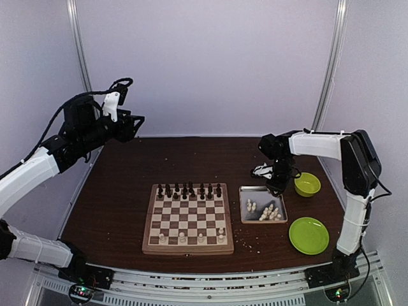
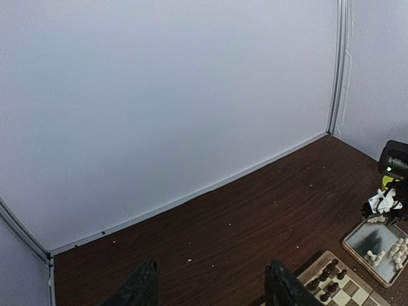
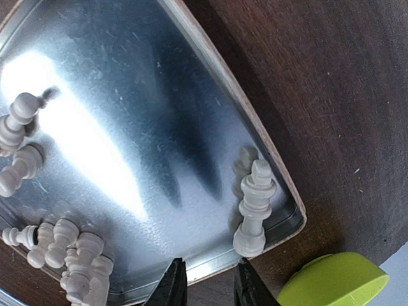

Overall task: Set up the chess pieces on the board
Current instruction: Pick up the queen from the storage box.

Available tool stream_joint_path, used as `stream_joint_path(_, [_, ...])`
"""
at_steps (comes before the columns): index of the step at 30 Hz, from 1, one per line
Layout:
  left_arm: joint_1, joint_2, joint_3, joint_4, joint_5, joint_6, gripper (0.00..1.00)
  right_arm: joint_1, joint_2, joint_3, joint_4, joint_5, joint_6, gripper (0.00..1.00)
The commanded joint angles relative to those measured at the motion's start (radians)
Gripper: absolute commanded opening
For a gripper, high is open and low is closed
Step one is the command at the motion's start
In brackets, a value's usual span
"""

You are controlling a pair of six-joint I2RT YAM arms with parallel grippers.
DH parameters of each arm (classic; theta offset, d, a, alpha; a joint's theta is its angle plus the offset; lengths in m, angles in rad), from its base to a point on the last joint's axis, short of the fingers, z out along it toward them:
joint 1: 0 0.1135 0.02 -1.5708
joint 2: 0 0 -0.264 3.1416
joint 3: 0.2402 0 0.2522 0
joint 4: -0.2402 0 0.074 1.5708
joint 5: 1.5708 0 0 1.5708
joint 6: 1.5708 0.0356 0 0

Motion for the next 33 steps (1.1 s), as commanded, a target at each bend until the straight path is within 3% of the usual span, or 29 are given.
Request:
stream_joint_path(1, [-0.001,-0.001,0.008,0.025,0.021,-0.009,0.58,-0.008,0.024,0.023,0.023,0.05,-0.009,0.26])
stream_joint_path(33, [-0.002,0.008,0.009,0.026,0.047,-0.022,0.57,-0.034,0.107,0.029,0.005,0.067,-0.015,0.28])
